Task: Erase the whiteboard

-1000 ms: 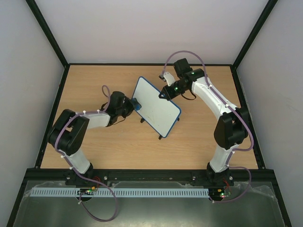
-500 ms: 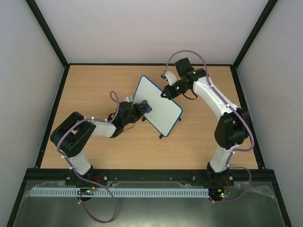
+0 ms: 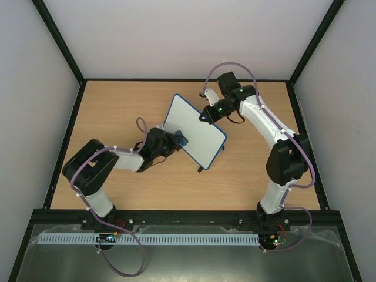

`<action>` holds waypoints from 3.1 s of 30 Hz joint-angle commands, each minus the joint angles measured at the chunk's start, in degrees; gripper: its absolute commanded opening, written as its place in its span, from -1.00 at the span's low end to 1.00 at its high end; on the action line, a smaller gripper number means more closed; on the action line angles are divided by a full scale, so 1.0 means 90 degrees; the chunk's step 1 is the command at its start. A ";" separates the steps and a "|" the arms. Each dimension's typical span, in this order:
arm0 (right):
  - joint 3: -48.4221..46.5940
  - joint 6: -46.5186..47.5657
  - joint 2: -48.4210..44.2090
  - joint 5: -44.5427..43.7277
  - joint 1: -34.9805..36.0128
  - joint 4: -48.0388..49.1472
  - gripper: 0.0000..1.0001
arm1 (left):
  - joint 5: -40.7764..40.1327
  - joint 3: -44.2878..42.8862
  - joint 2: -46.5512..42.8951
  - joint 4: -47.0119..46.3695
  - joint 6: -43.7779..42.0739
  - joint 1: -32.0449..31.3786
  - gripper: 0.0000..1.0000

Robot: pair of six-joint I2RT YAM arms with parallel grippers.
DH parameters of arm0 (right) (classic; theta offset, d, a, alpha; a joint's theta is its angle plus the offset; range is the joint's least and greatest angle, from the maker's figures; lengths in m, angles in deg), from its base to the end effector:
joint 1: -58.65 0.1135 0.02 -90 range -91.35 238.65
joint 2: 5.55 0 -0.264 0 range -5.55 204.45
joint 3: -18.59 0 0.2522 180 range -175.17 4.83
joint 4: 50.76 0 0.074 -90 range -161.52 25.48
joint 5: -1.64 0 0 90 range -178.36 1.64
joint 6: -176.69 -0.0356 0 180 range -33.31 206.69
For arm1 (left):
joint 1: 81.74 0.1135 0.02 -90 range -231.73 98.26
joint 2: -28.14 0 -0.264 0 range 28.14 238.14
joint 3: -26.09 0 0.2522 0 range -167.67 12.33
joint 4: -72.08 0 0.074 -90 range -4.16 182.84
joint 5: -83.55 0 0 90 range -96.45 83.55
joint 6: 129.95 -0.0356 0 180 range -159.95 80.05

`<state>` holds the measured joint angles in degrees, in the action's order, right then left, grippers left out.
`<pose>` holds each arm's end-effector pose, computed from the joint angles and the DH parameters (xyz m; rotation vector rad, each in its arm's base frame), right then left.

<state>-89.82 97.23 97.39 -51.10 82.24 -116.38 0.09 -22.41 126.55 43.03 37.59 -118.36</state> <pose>0.3406 0.1723 0.3061 -0.9671 2.3699 0.9311 0.2570 -0.1961 0.1428 -0.6932 2.1079 -1.3514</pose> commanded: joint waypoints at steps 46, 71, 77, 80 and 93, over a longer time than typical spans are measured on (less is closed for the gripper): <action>0.0347 0.0493 0.0512 0.0492 0.0503 -0.0888 -0.96 | 0.0924 -0.1399 0.0372 -0.0037 -0.1257 -0.0427 -0.95; 0.0417 0.0479 0.0448 0.0433 0.0503 -0.0863 -0.96 | 0.0608 -0.1199 -0.0472 0.0174 -0.1478 -0.0365 -0.95; 0.0414 0.0477 0.0458 0.0434 0.0503 -0.0850 -0.96 | 0.0471 -0.1118 -0.0416 0.0071 -0.1653 -0.0365 -0.95; 0.0414 0.0476 0.0460 0.0431 0.0511 -0.0858 -0.96 | 0.0412 -0.0678 -0.0155 -0.0247 -0.1406 -0.0371 -0.95; 0.0419 0.0496 0.0470 0.0441 0.0513 -0.0869 -0.96 | 0.0477 0.0174 0.0447 -0.1149 -0.0657 -0.0462 -0.95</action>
<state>-90.13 98.50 97.43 -50.75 82.94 -113.64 3.72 -18.39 132.10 32.91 30.83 -122.14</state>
